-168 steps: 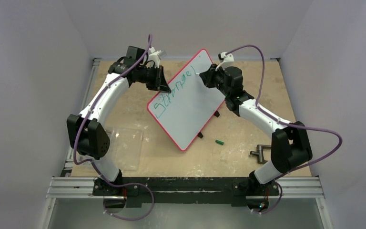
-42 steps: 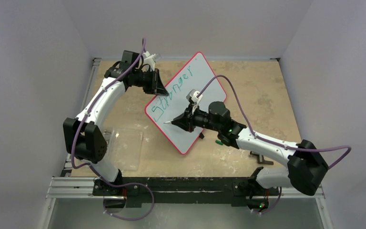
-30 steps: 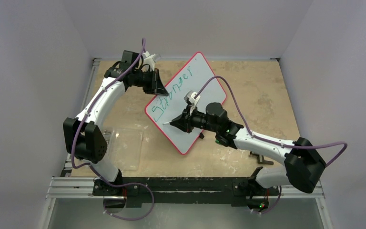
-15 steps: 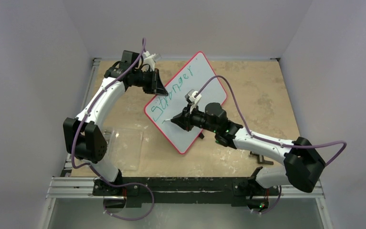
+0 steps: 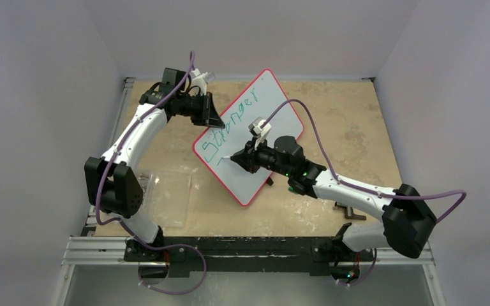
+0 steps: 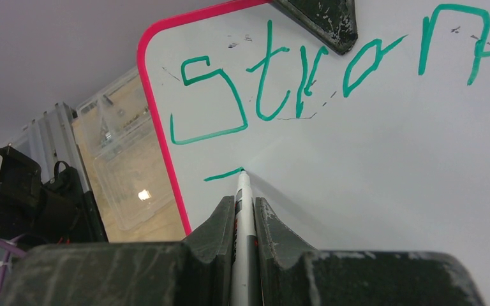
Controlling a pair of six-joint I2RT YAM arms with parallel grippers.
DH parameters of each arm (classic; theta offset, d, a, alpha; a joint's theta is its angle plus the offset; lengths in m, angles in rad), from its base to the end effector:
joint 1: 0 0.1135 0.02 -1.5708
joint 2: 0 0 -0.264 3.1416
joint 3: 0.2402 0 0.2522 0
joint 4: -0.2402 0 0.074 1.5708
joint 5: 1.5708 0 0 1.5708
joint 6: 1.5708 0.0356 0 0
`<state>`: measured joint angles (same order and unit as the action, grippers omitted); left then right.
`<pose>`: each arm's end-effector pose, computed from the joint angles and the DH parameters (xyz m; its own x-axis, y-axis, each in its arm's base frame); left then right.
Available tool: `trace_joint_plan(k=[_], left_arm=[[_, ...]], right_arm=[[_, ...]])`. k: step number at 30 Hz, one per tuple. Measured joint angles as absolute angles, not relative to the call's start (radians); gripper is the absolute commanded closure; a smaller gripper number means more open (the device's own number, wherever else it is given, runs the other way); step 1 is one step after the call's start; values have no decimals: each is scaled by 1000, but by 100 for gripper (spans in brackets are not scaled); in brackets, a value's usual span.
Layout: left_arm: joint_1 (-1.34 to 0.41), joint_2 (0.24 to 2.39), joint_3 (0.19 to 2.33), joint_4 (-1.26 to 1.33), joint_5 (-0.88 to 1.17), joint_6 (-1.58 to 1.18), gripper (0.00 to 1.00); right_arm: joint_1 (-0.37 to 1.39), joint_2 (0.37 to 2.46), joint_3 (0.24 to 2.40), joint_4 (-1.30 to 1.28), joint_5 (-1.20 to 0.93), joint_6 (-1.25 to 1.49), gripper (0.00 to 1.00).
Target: Write a sentence on the whiteboard
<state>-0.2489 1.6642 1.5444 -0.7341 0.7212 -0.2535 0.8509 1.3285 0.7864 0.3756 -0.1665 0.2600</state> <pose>0.3443 -0.1118 0.3307 -0.8591 0.0240 -0.5112 0.4029 0.6477 -0.6466 0.1967 0.2332 0.2767 -0.3239 0.0151 -0.9460 -0.7926 0.5416 0.2801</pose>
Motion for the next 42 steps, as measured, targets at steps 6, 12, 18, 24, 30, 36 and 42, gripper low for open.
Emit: trace_joint_plan(k=[6, 12, 18, 24, 30, 36, 42], left_arm=[[-249, 1664, 1544, -736, 721, -271, 100], [-249, 1664, 1544, -736, 721, -274, 100], [-249, 1664, 1544, -736, 721, -274, 100], [-249, 1664, 1544, -736, 720, -273, 100], [-249, 1664, 1544, -735, 720, -269, 100], [-249, 1664, 1544, -735, 720, -269, 100], [-249, 1664, 1544, -734, 721, -259, 100]], right_arm=[[850, 1306, 787, 355, -180, 260, 100], [850, 1310, 815, 352, -205, 260, 100], [850, 1333, 843, 352, -220, 260, 100], [851, 1363, 857, 353, -228, 260, 100], [851, 1369, 859, 357, -229, 260, 100], [851, 1367, 848, 366, -229, 260, 100], [852, 1345, 790, 379, -230, 261, 100]])
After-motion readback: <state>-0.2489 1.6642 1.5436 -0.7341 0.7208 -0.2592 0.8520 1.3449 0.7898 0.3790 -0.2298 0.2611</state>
